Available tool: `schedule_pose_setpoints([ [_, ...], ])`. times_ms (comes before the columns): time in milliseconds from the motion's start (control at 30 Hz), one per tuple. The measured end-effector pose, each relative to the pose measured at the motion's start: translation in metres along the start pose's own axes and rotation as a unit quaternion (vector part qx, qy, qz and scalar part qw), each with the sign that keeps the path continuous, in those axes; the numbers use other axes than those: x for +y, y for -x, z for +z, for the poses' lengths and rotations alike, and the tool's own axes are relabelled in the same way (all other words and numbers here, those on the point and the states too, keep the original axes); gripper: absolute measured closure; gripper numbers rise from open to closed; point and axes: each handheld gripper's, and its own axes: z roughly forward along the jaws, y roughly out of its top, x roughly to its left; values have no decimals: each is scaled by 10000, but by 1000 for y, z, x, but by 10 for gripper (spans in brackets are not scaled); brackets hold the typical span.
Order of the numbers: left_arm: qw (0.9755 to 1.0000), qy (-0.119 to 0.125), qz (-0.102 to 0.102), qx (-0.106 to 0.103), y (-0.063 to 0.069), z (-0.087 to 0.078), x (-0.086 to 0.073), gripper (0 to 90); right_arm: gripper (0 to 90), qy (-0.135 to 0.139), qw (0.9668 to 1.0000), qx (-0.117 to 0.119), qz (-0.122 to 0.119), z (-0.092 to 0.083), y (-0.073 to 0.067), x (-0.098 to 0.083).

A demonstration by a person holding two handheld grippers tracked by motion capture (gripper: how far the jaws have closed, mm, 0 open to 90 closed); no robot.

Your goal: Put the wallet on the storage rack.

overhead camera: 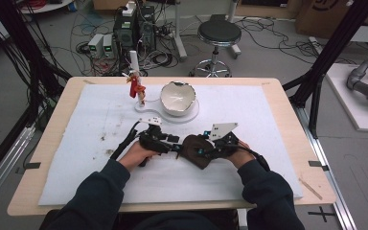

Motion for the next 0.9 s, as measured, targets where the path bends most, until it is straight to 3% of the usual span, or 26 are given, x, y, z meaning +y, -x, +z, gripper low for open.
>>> schedule_pose_setpoints([
  [133,9997,53,-80,-224,1,7,1,429,534,45,9998,91,141,1,3,-1],
  [200,9997,35,-47,-257,1,6,1,499,537,43,9997,117,227,1,4,-2],
  [433,10000,-16,-93,11,1,6,2,709,547,57,9990,183,411,3,7,-4],
  [633,9999,-58,87,93,5,5,3,721,522,18,9976,225,659,5,10,-6],
  [733,9995,-22,299,77,10,4,5,717,422,-29,9930,225,1158,8,14,-11],
  [800,9993,-22,365,81,11,3,5,717,407,-24,9919,253,1245,8,15,-12],
  [833,9988,-15,478,87,13,2,6,717,373,-6,9852,420,1661,9,20,-16],
  [867,9986,-8,521,73,14,2,6,717,368,-4,9822,505,1811,9,22,-17],
  [900,9986,-8,521,73,14,2,6,717,368,-4,9822,505,1811,9,22,-17],
])
